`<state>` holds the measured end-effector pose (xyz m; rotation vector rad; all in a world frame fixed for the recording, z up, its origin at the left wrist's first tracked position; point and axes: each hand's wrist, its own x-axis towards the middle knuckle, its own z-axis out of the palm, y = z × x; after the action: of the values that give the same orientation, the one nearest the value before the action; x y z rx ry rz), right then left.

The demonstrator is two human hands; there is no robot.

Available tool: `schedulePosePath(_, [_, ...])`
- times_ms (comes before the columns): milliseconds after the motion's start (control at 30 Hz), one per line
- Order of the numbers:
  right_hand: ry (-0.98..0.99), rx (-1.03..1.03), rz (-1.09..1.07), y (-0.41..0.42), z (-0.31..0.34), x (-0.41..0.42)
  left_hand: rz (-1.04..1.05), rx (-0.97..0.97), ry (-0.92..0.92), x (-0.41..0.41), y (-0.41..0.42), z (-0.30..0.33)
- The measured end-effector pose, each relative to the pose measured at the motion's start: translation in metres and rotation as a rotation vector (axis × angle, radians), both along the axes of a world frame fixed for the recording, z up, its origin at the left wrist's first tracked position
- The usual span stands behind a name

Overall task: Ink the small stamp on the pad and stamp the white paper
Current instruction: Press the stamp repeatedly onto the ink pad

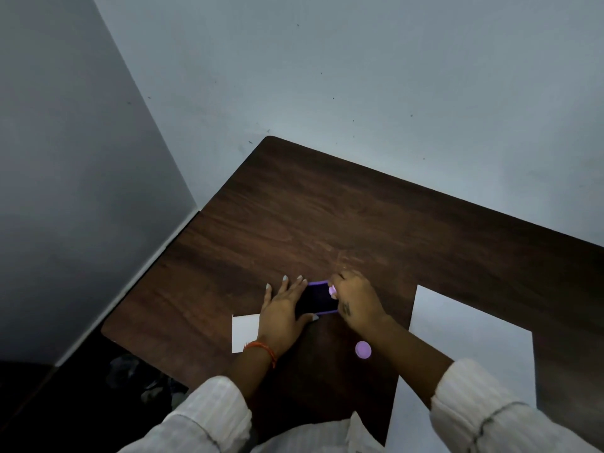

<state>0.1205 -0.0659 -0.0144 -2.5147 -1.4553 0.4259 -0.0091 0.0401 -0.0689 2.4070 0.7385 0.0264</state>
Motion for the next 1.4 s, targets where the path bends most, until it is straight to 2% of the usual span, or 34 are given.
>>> schedulePosePath(133, [0.031, 0.019, -0.049, 0.001, 0.003, 0.002, 0.004, 0.004, -0.002, 0.002, 0.000, -0.001])
schedulePosePath(267, [0.276, 0.116, -0.173, 0.002, 0.015, 0.013, 0.000, 0.004, -0.002, 0.001, 0.000, 0.001])
schedulePosePath(333, [0.319, 0.130, -0.157, 0.000, 0.016, 0.011, -0.001, 0.008, -0.003, 0.000, 0.000, 0.001])
schedulePosePath(400, [0.266, 0.144, -0.084, -0.006, 0.006, -0.004, 0.003, 0.005, -0.006, 0.000, 0.000, 0.001])
schedulePosePath(500, [0.065, 0.168, 0.012, -0.011, -0.011, -0.019, 0.010, 0.002, -0.011, 0.001, 0.000, 0.000])
schedulePosePath(567, [0.016, 0.106, 0.070, -0.009, -0.014, -0.017, 0.005, 0.004, -0.009, 0.001, 0.000, 0.000])
schedulePosePath(700, [0.028, 0.056, 0.105, -0.005, -0.008, -0.012, 0.007, 0.007, -0.009, 0.002, 0.000, -0.001])
schedulePosePath(900, [0.169, 0.016, -0.016, 0.017, 0.014, 0.001, 0.006, 0.005, -0.006, 0.002, 0.000, 0.001])
schedulePosePath(1033, [0.077, 0.070, 0.003, 0.013, 0.004, -0.015, 0.012, 0.004, -0.021, 0.002, 0.000, -0.002])
schedulePosePath(1167, [-0.003, -0.027, 0.100, 0.017, 0.004, -0.018, 0.015, 0.008, -0.024, 0.002, 0.001, -0.005])
schedulePosePath(1333, [-0.035, -0.049, 0.079, 0.019, 0.006, -0.021, 0.017, 0.012, -0.030, 0.002, 0.001, -0.008])
schedulePosePath(1400, [0.026, 0.000, 0.032, 0.018, 0.011, -0.019, 0.011, 0.016, -0.027, 0.003, 0.001, -0.007])
